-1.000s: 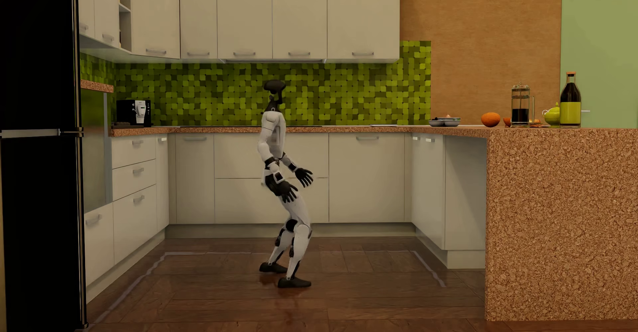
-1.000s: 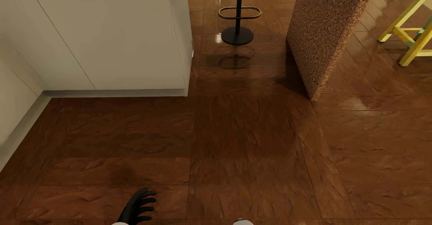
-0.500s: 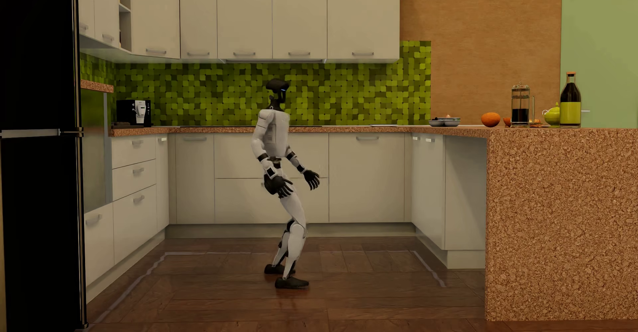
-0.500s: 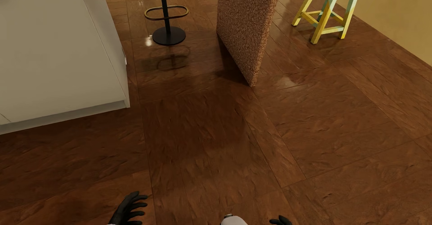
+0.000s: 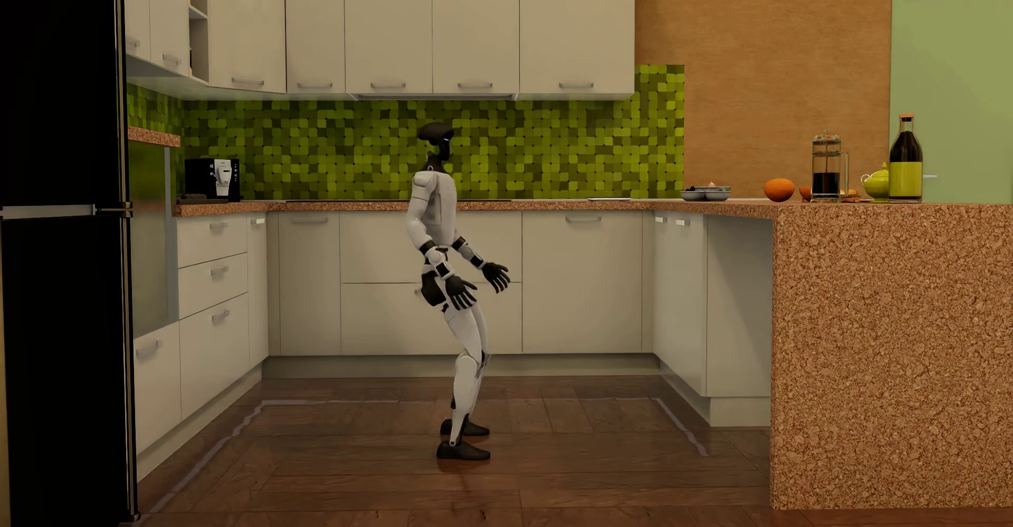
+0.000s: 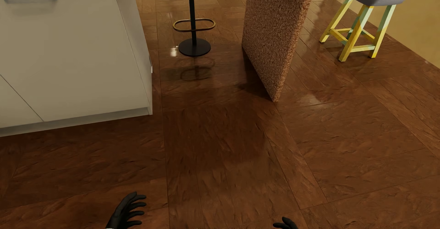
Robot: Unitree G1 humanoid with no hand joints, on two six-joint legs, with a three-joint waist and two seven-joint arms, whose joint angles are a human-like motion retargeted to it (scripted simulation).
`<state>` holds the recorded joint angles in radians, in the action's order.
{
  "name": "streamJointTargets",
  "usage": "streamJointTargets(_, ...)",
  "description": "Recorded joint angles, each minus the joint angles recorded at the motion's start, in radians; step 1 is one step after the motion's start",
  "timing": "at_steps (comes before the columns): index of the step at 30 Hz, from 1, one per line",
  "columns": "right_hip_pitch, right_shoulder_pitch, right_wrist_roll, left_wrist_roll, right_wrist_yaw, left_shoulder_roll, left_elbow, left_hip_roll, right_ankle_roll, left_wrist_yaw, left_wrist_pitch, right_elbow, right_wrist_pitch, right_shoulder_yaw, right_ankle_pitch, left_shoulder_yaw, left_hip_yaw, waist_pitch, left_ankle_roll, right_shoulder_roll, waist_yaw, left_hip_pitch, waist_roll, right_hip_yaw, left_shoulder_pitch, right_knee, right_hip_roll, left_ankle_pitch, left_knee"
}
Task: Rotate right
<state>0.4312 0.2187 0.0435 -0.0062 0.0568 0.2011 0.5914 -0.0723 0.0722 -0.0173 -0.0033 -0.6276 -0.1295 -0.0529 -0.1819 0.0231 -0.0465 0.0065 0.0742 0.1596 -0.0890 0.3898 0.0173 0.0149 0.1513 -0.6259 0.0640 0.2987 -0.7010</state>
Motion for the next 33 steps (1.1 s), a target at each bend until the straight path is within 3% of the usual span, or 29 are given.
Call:
streamJointTargets(4,-0.013,0.027,0.004,0.003,-0.025,-0.001,0.008,-0.002,-0.004,-0.049,0.027,-0.004,-0.005,-0.006,-0.003,0.006,-0.001,0.017,0.004,-0.018,-0.008,-0.017,-0.004,-0.006,-0.016,0.011,0.001,-0.001,0.021)
streamJointTargets(8,-0.020,-0.037,-0.054,0.012,-0.027,-0.045,-0.003,-0.001,-0.001,-0.071,0.058,-0.028,0.019,0.015,-0.009,0.023,0.008,0.037,0.001,-0.003,-0.005,-0.030,-0.020,0.001,-0.017,0.014,0.002,0.006,0.028)
streamJointTargets(11,-0.010,-0.031,-0.048,-0.004,-0.034,-0.016,-0.002,0.004,-0.003,-0.048,0.024,-0.002,0.033,-0.003,-0.021,0.011,0.002,0.033,0.003,-0.011,0.003,-0.023,-0.016,-0.005,-0.028,0.003,0.008,0.007,0.032)
streamJointTargets(13,-0.013,-0.027,-0.044,0.013,-0.027,-0.028,-0.010,0.003,-0.001,-0.014,0.005,-0.002,0.059,0.002,-0.023,0.022,0.004,0.043,0.001,0.013,0.008,-0.025,-0.023,-0.003,-0.014,0.002,0.007,0.013,0.026)
streamJointTargets(14,-0.011,-0.019,-0.047,0.026,-0.030,-0.026,-0.001,0.003,-0.002,-0.001,-0.004,0.005,0.068,0.007,-0.022,0.020,0.010,0.043,0.002,-0.013,-0.003,-0.030,-0.017,0.003,0.002,0.003,0.007,0.009,0.036)
streamJointTargets(17,-0.019,-0.034,-0.047,0.031,-0.016,-0.011,0.007,-0.008,-0.007,0.023,0.005,-0.002,0.047,0.003,-0.009,0.010,0.014,0.049,0.007,0.001,-0.012,-0.039,-0.011,0.005,0.002,0.020,-0.004,0.002,0.048)
streamJointTargets(22,-0.017,0.005,-0.013,-0.013,-0.024,-0.021,-0.004,-0.009,-0.008,-0.035,0.030,-0.007,0.007,0.005,-0.006,0.039,0.010,0.022,0.008,-0.018,0.010,-0.033,-0.011,0.003,-0.014,0.021,-0.006,-0.001,0.043)
streamJointTargets(26,-0.010,-0.031,-0.009,0.021,-0.023,-0.003,-0.006,-0.007,-0.007,-0.092,0.059,-0.023,0.026,0.003,0.004,-0.001,0.013,0.005,0.006,-0.005,0.018,-0.027,-0.010,0.006,0.019,0.027,-0.005,-0.007,0.047)
streamJointTargets(29,-0.015,-0.002,-0.044,0.059,-0.041,0.013,0.004,-0.015,-0.008,-0.072,0.046,-0.004,0.022,0.020,-0.001,-0.004,0.024,0.012,0.003,0.004,-0.009,-0.033,-0.020,0.016,-0.018,0.040,-0.015,-0.007,0.052)
streamJointTargets(33,-0.004,-0.011,-0.050,0.054,-0.005,-0.021,0.010,0.001,0.002,-0.048,-0.038,-0.021,-0.020,0.000,-0.014,0.015,0.024,0.023,-0.003,0.006,-0.031,-0.029,-0.008,0.016,-0.022,-0.004,0.004,0.016,0.018)
